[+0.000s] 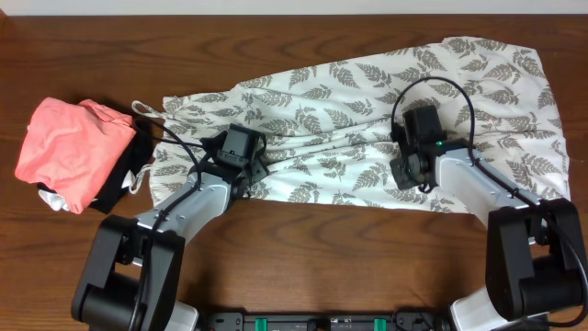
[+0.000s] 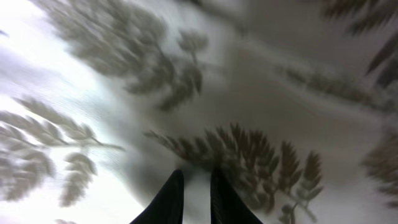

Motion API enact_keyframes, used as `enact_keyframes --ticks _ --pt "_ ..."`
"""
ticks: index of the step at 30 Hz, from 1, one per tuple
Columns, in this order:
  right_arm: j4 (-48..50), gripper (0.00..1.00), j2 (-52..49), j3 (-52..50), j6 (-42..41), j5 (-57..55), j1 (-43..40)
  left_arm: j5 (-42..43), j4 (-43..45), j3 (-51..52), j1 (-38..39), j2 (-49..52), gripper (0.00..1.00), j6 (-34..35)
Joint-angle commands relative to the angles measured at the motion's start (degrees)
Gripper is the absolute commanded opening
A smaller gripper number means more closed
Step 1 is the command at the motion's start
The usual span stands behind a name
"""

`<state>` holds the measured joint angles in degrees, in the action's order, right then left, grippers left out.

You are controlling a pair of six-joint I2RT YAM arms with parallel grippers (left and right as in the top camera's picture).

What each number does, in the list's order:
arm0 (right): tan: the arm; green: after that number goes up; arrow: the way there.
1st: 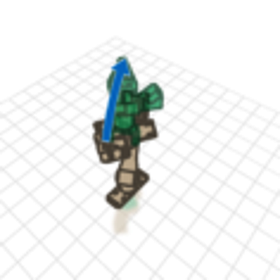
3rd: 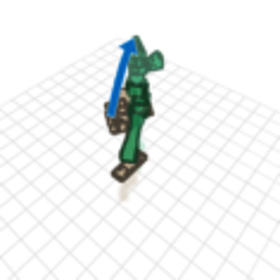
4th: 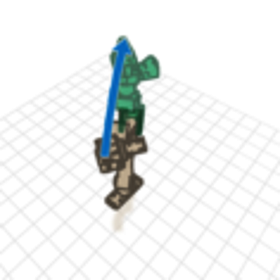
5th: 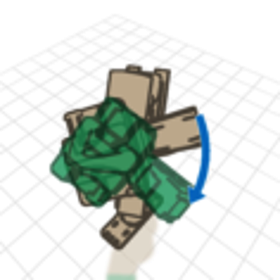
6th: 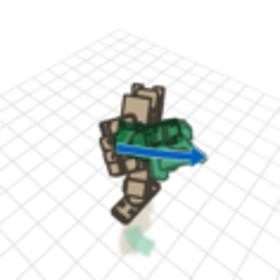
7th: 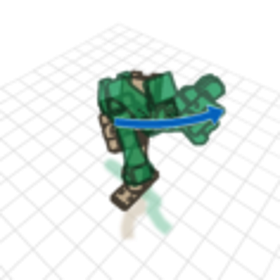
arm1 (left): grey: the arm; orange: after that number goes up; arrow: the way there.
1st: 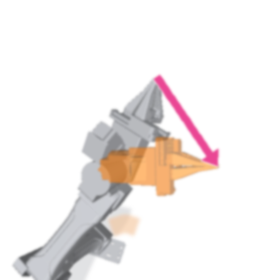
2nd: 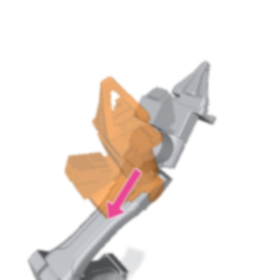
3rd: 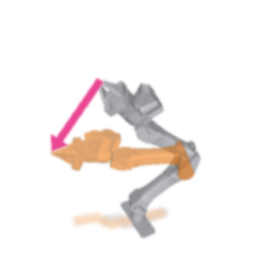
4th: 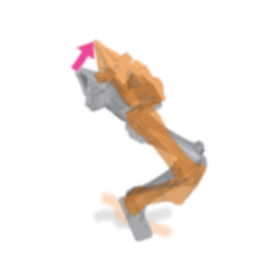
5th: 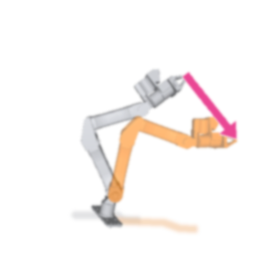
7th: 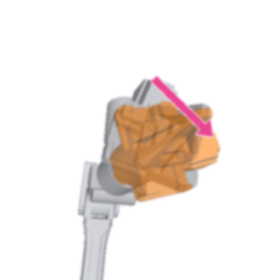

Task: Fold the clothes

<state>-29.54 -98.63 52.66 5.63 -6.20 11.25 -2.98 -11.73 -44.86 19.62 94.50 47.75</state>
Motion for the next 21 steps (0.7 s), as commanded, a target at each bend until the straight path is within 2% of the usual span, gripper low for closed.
enact_keyframes --ticks 1,7,13,21 --pt "0.85 0.15 -0.22 -1.92 -2.21 0.9 -1.22 0.04 -2.64 1.66 -0.24 2.14 0.71 0.26" --pt "0.83 0.14 -0.22 -3.91 -3.34 0.81 -3.65 2.89 -4.13 1.66 -0.24 1.6 0.72 0.28" --pt "1.33 0.13 -0.24 -7.39 -3.45 0.42 -9.49 5.44 -6.49 1.66 -0.24 1.6 0.73 0.28" --pt "3.41 0.13 -0.24 -11.17 -3.54 0.46 -14.43 7.02 -11.08 1.66 -0.24 -2.08 0.92 -0.5"
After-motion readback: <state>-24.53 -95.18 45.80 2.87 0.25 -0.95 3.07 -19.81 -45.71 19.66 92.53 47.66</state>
